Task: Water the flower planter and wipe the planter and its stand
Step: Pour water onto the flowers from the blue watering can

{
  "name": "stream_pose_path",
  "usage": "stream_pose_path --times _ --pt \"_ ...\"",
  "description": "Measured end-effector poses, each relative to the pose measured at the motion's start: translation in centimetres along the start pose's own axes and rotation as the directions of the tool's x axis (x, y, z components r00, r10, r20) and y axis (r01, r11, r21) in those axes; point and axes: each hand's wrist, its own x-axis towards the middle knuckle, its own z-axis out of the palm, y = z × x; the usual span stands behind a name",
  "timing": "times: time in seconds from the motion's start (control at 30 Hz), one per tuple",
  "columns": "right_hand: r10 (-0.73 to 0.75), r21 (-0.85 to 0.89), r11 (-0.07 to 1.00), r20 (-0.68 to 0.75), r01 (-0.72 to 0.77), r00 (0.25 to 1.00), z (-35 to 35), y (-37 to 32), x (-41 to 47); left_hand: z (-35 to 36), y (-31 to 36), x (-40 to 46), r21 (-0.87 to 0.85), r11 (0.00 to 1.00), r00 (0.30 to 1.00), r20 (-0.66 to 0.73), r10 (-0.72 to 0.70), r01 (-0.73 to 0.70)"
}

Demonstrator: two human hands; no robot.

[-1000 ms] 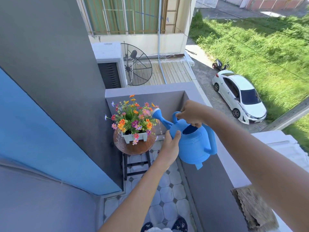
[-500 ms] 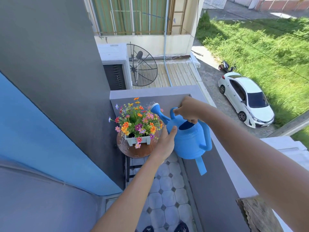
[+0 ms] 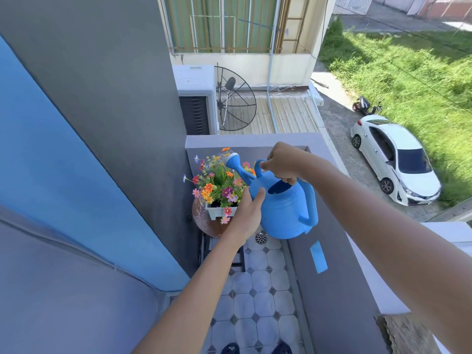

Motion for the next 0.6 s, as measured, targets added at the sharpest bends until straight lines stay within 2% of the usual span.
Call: stream_pose_path --times 0.23,0.43,0.6 --pt "-0.020 -0.004 1.000 0.045 0.020 0.999 0.7 -0.3 -1.6 -0.2 -1.1 -1.7 0.028 0.999 0.999 0.033 -0.020 0.019" --pt "0.075 0.018 0.997 0.078 -0.077 0.994 1.9 1.1 -2.9 0.7 -2.7 -3.0 0.137 0.990 0.999 0.043 -0.023 0.017" --pt "0.106 0.057 0.993 0.046 -0.108 0.993 2.2 2.7 -4.5 1.7 -2.6 -3.9 0.089 0.996 0.993 0.113 -0.025 0.015"
